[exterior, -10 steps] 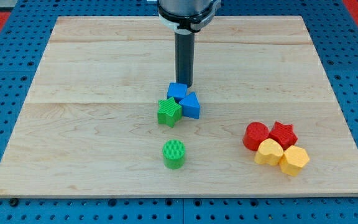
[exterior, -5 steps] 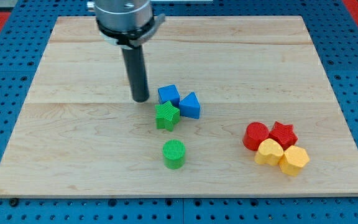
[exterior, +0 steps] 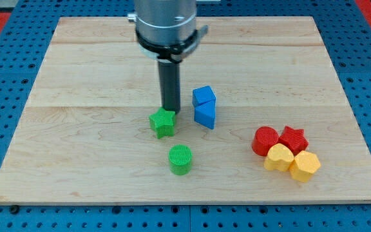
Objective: Move the green star towards right side of green circle
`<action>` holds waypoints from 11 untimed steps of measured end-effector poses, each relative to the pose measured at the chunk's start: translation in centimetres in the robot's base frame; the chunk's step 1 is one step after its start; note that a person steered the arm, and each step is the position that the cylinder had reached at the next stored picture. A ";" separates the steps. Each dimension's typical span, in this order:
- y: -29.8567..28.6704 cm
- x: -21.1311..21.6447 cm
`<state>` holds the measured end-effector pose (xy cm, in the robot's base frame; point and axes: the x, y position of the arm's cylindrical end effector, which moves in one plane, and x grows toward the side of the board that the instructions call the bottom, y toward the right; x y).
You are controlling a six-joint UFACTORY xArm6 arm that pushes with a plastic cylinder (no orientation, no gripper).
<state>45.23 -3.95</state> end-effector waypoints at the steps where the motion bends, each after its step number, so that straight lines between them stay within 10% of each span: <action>1: -3.7 -0.1; 11: 6.3 4.9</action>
<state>50.09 2.32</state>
